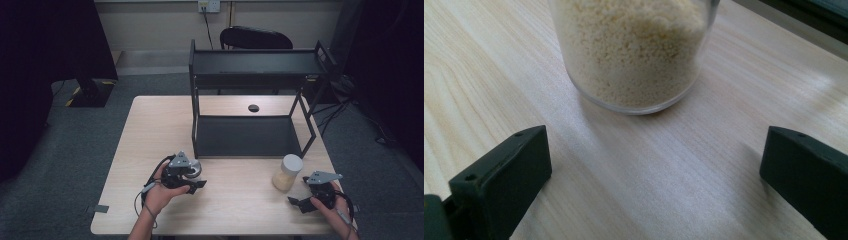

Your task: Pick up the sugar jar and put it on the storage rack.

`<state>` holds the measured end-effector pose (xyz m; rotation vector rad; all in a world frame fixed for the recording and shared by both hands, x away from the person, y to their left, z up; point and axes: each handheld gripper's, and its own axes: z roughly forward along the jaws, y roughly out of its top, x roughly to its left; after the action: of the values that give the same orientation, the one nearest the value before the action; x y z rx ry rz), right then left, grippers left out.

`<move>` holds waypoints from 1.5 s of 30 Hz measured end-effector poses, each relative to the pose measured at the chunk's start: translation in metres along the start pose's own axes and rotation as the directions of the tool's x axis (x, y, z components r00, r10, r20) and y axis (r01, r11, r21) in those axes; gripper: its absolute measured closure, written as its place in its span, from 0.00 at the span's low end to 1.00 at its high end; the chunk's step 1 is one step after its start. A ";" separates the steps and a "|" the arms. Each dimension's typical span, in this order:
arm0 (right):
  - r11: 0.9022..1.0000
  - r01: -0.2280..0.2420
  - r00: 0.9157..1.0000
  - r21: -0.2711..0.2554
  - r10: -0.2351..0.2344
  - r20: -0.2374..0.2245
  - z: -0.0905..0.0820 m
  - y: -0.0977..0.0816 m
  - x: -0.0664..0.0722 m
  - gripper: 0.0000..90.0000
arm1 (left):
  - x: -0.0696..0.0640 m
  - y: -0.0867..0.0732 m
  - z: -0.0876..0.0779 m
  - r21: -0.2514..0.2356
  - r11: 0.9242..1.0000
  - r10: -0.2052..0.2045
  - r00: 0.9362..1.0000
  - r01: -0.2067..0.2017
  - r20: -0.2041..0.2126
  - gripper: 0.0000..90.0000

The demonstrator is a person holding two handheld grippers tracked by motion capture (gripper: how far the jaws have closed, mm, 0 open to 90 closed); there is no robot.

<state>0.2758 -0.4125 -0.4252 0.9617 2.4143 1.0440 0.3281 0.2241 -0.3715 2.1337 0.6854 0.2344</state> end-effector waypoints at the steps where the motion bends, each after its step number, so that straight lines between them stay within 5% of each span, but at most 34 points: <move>1: 1.000 0.000 1.000 0.000 0.000 0.000 0.000 0.000 0.000 0.00 | 0.000 0.003 0.001 0.001 1.000 0.000 1.000 0.000 0.002 0.33; 45: 1.000 -0.001 1.000 0.000 0.001 0.001 0.000 0.000 0.000 0.00 | 0.012 0.106 0.032 0.003 0.999 0.047 0.998 -0.048 0.050 0.33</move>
<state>0.2757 -0.4121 -0.4251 0.9638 2.4131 1.0434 0.3913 0.1583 -0.3086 2.1546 0.6076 0.2049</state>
